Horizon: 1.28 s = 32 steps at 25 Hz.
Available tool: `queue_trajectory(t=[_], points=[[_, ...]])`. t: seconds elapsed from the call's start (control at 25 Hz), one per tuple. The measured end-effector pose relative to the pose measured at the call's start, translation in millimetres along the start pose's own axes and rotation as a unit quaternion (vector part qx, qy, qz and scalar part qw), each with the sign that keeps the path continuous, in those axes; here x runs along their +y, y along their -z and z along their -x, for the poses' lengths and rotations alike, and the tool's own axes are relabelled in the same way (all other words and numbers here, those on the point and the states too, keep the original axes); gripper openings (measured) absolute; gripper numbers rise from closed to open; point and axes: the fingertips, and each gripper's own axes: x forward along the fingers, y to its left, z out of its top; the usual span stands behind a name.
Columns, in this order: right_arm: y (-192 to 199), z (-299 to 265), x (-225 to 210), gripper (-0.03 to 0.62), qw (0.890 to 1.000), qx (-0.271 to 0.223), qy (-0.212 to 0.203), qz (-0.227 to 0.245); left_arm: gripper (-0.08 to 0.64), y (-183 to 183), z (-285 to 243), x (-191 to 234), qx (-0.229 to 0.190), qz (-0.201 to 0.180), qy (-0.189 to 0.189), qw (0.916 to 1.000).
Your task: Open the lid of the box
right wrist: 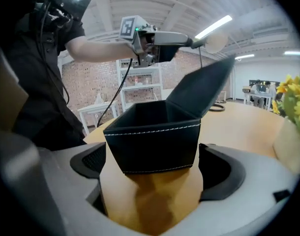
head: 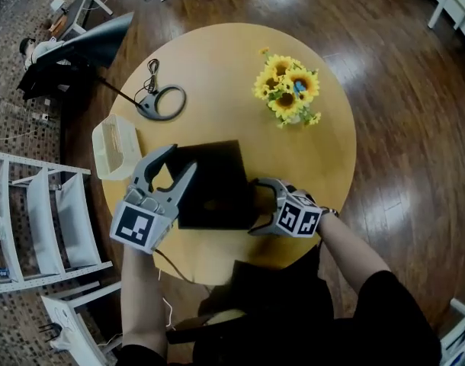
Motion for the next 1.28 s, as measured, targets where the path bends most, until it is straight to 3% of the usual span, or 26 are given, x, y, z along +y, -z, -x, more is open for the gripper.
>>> queue_trajectory(t=[0.08, 0.16, 0.24, 0.32, 0.36, 0.44, 0.52, 0.6, 0.72, 0.8, 0.88, 1.12, 1.28], points=[[-5, 18, 0, 0.591, 0.999, -0.009, 0.010, -0.031, 0.195, -6, 22, 8, -0.035, 0.041, -0.030, 0.9981], [-16, 44, -2, 0.589, 0.997, -0.031, 0.037, -0.061, 0.195, -4, 55, 15, -0.063, 0.115, -0.055, 0.9898], [-28, 82, -14, 0.574, 0.991, -0.068, 0.081, -0.081, 0.193, 4, 91, 24, -0.098, 0.197, -0.088, 0.9715], [-45, 132, -36, 0.512, 0.977, -0.123, 0.135, -0.110, 0.193, 12, 119, 21, -0.129, 0.242, -0.118, 0.9543], [-55, 157, -43, 0.511, 0.966, -0.157, 0.160, -0.130, 0.193, 16, 133, 17, -0.140, 0.254, -0.130, 0.9482], [-75, 201, -46, 0.445, 0.938, -0.226, 0.206, -0.166, 0.193, 26, 168, 8, -0.164, 0.282, -0.157, 0.9322], [-103, 235, -45, 0.350, 0.906, -0.292, 0.237, -0.195, 0.190, 39, 207, 2, -0.196, 0.316, -0.193, 0.9079], [-137, 260, -48, 0.254, 0.876, -0.358, 0.242, -0.215, 0.184, 54, 239, -5, -0.219, 0.337, -0.228, 0.8869], [-171, 281, -53, 0.142, 0.840, -0.446, 0.214, -0.224, 0.172, 70, 274, -16, -0.226, 0.341, -0.268, 0.8722], [-184, 284, -56, 0.080, 0.827, -0.471, 0.208, -0.225, 0.151, 74, 291, -21, -0.228, 0.340, -0.285, 0.8665], [-193, 278, -58, 0.000, 0.830, -0.464, 0.218, -0.217, 0.129, 75, 301, -23, -0.233, 0.338, -0.294, 0.8632], [-189, 260, -58, 0.000, 0.870, -0.378, 0.266, -0.172, 0.129, 68, 304, -25, -0.246, 0.330, -0.294, 0.8630], [-192, 263, -63, 0.000, 0.874, -0.355, 0.294, -0.151, 0.129, 66, 298, -26, -0.244, 0.329, -0.285, 0.8665]])
